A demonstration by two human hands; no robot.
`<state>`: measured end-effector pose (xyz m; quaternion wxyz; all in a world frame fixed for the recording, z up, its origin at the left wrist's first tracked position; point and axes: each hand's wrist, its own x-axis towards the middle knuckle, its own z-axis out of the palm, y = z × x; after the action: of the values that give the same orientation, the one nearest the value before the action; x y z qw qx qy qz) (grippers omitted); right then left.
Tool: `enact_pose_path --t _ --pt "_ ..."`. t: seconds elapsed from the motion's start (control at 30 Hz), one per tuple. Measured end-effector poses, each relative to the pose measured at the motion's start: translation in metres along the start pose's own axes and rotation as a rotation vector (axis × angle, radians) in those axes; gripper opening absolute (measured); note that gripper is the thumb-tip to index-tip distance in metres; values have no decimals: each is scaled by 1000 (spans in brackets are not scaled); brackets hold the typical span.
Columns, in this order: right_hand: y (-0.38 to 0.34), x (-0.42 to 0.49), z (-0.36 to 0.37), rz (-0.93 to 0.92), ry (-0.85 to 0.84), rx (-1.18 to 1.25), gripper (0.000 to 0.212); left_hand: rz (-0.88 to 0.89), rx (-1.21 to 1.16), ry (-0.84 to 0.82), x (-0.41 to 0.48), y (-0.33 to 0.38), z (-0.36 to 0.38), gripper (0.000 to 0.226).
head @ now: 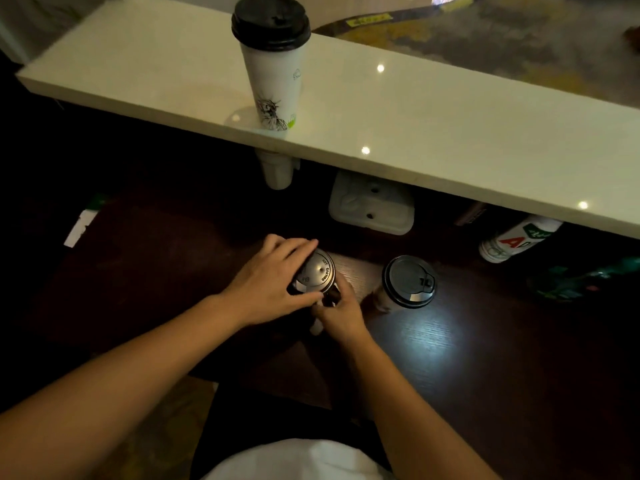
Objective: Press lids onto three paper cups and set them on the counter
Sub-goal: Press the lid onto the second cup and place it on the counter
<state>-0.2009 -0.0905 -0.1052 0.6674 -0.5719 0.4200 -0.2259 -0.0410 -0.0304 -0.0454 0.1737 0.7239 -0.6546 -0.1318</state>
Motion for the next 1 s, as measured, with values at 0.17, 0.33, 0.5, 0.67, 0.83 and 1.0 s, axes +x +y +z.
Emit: enact_pose_path --t 0.17,0.33,0.5,0.67,0.83,1.0 --pt "-5 10 8 -152 -97 -101 71 32 106 -97 13 3 -5 94" --pt "-32 9 1 -81 -258 -101 65 90 204 -45 17 5 -34 74" --pt "-63 2 2 -38 -362 -220 55 78 153 -149 26 3 -72 57" --pt "-88 10 3 -93 -339 -370 57 -85 -154 -134 29 -6 -80 35" --pt "-108 13 -4 -131 -293 -618 71 -183 -253 -33 23 -1 -71 40" --pt "-125 16 -3 -236 -244 -961 79 -359 -172 -36 27 6 -66 60"
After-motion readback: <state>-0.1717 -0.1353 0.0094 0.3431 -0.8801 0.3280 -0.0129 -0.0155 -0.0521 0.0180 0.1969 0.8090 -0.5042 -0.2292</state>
